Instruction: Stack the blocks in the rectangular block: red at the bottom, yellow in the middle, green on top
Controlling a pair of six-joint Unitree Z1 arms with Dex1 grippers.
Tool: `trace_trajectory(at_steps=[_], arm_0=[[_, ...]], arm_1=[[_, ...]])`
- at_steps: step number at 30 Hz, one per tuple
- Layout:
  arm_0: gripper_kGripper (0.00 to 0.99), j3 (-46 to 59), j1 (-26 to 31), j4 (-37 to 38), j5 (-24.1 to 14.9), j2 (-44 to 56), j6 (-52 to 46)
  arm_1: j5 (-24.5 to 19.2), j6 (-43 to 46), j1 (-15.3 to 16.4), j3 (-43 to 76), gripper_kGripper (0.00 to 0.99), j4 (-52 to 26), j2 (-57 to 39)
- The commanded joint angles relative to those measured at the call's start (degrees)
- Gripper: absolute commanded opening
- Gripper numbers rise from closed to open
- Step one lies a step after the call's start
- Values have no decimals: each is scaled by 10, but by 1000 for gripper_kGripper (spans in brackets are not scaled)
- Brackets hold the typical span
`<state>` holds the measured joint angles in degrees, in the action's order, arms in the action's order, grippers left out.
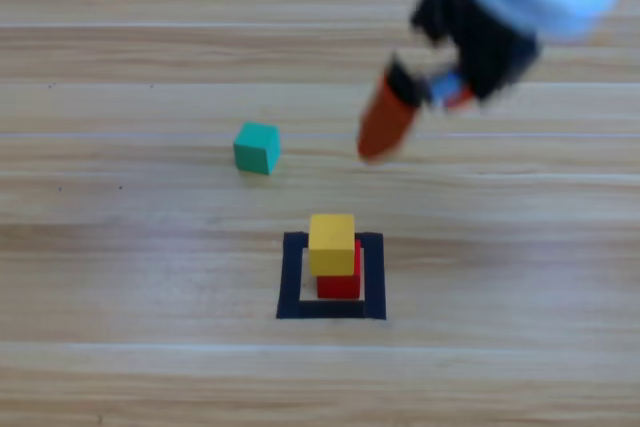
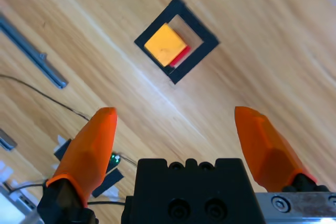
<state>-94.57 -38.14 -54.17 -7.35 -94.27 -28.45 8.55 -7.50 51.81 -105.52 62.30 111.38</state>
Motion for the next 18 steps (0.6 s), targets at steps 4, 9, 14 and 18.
trace_trajectory(at_steps=[4,9,14,18], arm_0=[[988,-84,32,-32,4,-203,-6],[990,-98,43,-33,3,-247,-13],[990,-137,50,-52,-2,-290,-13],[990,-216,54,-103,-7,-351,-9]], arm_1=[[96,144,-55,370,990,-296,-242],[95,187,-49,442,990,-334,-309],[107,231,-49,468,989,-339,-364],[132,239,-48,495,989,-376,-369]])
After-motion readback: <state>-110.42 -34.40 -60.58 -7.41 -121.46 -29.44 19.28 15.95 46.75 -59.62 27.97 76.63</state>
